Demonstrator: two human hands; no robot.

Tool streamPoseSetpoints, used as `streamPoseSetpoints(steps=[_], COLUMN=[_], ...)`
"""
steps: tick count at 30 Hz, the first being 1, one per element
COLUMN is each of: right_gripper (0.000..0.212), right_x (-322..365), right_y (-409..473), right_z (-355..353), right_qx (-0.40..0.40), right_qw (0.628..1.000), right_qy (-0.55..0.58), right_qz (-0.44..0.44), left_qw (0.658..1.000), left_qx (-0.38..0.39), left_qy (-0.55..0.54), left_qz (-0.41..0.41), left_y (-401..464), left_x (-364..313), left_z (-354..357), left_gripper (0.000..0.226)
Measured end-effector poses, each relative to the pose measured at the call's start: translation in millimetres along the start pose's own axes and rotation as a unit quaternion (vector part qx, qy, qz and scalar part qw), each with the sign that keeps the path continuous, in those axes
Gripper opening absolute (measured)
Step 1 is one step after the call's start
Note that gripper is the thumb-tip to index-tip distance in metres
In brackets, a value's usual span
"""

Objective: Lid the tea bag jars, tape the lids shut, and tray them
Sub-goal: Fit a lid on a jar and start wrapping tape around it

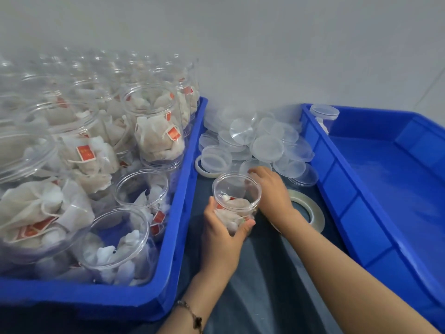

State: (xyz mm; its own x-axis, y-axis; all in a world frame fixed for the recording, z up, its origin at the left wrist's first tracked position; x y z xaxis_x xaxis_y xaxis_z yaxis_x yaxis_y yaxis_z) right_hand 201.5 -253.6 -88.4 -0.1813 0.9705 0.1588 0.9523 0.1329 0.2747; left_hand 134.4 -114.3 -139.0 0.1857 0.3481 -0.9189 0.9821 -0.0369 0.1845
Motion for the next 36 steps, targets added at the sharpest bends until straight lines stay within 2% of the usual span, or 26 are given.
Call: streamPoseSetpoints(steps=[2, 4, 6, 7, 8, 9, 11, 15, 16, 18, 20, 22, 25, 27, 29, 31, 32, 34, 36], right_gripper=[0.013, 0.012, 0.021, 0.030, 0.036, 0.040, 0.043, 0.031, 0.034, 0.057, 0.069, 0.059, 0.053, 0.055, 0.061, 0.069, 0.073, 0.077, 0.070], right_x=[-4.4, -14.0, -23.9, -26.1, -22.3, -14.8, 0.6, 21.3, 28.5, 41.4, 50.3, 55.2, 58.2, 65.0, 75.2, 86.6, 92.1, 97.3, 90.8], right_y=[-0.6, -3.8, -8.6, -9.4, -9.9, -11.1, -17.4, -22.7, -22.2, -23.2, -25.9, -28.5, -30.1, -32.9, -35.4, -33.1, -29.4, -20.7, -12.7], right_z=[-30.2, -67.0, -94.6, -99.5, -99.0, -93.7, -75.1, -56.0, -53.4, -45.7, -43.8, -49.5, -55.3, -48.9, -40.8, -38.5, -38.6, -49.2, -69.4], right_qx=[-0.055, -0.135, -0.205, -0.197, -0.154, -0.092, 0.015, 0.056, 0.073, 0.125, 0.160, 0.178, 0.157, 0.123, 0.105, 0.110, 0.127, 0.171, 0.218], right_qw=[0.994, 0.953, 0.848, 0.798, 0.778, 0.791, 0.846, 0.930, 0.942, 0.958, 0.966, 0.972, 0.984, 0.992, 0.983, 0.967, 0.961, 0.951, 0.954], right_qy=[0.086, 0.239, 0.452, 0.532, 0.569, 0.560, 0.484, 0.338, 0.312, 0.253, 0.201, 0.149, 0.078, -0.016, -0.114, -0.162, -0.187, -0.229, -0.190], right_qz=[0.049, 0.130, 0.185, 0.205, 0.218, 0.227, 0.223, 0.135, 0.103, 0.056, 0.013, -0.022, -0.020, 0.014, 0.096, 0.160, 0.161, 0.120, 0.078], left_qw=[1.000, 1.000, 1.000, 1.000, 1.000, 1.000, 0.999, 0.999, 0.999, 1.000, 0.999, 0.998, 1.000, 0.999, 0.998, 0.997, 0.997, 0.999, 0.999], left_qx=[-0.001, -0.003, -0.006, -0.006, -0.005, -0.003, -0.002, -0.001, 0.000, -0.001, -0.014, -0.021, 0.003, 0.016, 0.035, 0.040, 0.029, 0.016, 0.013], left_qy=[0.002, 0.007, 0.013, 0.018, 0.024, 0.029, 0.038, 0.045, 0.039, 0.004, -0.041, -0.052, -0.007, 0.019, 0.045, 0.070, 0.074, 0.049, 0.017], left_qz=[-0.002, -0.006, -0.001, 0.003, 0.004, 0.004, 0.004, -0.002, -0.002, -0.009, -0.021, -0.024, -0.023, -0.028, -0.019, -0.005, 0.000, -0.007, -0.024], left_y=[0.3, -0.3, -1.4, -1.5, -1.6, -1.8, -2.4, -3.2, -2.6, 0.2, 6.3, 12.2, 20.4, 23.6, 25.8, 26.4, 25.4, 23.6, 22.2], left_x=[1.4, 1.5, -0.4, -1.6, -2.6, -3.5, -4.0, -2.7, -2.0, 0.1, 2.2, 1.3, -0.1, 1.5, 0.5, -0.4, -0.6, -0.4, 0.7], left_z=[0.6, 1.8, 2.9, 3.5, 3.9, 4.1, 4.4, 3.7, 3.7, 2.8, 0.1, -3.0, -3.1, -3.3, -2.6, -2.6, -4.2, -6.9, -7.8], left_gripper=[0.098, 0.099, 0.098, 0.098, 0.098, 0.097, 0.097, 0.097, 0.098, 0.100, 0.101, 0.101, 0.093, 0.080, 0.069, 0.057, 0.052, 0.059, 0.078])
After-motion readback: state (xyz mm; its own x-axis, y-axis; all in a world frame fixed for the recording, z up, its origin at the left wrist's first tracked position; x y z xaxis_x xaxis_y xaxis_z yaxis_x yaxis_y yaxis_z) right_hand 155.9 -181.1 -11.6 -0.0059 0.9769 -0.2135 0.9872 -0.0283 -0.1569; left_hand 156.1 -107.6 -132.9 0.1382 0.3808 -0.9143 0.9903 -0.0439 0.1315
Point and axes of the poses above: each hand's wrist, its own y-axis towards the middle knuckle, its own z-axis out of the palm, x = y × z, the point moved 6 cm from there along y, towards the middle knuckle, and after that the axes turned 7 degrees about x, right-handed, at the moved point
